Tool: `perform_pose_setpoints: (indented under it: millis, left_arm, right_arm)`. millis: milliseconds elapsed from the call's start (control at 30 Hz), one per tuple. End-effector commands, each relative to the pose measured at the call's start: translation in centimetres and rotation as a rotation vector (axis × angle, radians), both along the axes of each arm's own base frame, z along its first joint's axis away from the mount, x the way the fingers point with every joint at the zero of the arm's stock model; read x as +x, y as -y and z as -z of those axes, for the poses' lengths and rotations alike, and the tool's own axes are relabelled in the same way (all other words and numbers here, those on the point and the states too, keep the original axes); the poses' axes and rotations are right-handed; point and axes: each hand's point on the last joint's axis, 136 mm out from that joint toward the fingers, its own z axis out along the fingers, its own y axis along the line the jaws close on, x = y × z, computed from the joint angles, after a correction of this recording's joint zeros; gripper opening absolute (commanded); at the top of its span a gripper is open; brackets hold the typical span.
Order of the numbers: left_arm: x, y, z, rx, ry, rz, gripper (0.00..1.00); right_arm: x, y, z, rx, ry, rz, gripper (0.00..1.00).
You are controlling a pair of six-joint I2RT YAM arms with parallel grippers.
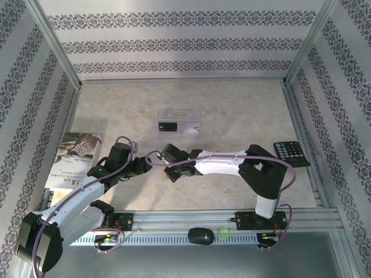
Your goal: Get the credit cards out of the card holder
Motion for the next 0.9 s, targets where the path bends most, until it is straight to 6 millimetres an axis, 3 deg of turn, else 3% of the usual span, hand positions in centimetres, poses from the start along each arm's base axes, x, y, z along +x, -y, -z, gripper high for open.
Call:
perform_pose_setpoints:
  millis: [0, 567, 767, 867]
  left_arm:
    - [0.6, 1.6, -0.6, -0.037, 0.048, 0.033, 0.41]
    - [1.7, 7.9, 1.2, 0.009, 0.049, 0.189, 0.0]
    - [1.6, 8.4, 2.6, 0.013, 0.021, 0.199, 0.0]
    - [1.4, 7.7, 3.8, 0.056, -0.015, 0.178, 0.0]
  right_arm:
    - [0.3, -1.2, -2.3, 0.15, 0.007, 0.019, 0.0]
    - [0.4, 1.3, -2.3, 0.235, -0.028, 0.132, 0.0]
    - [0.5, 1.6, -2.3, 0.233, -0.021, 0.145, 0.0]
    - [0.6, 1.9, -2.3, 0.23, -0.013, 0.163, 0.0]
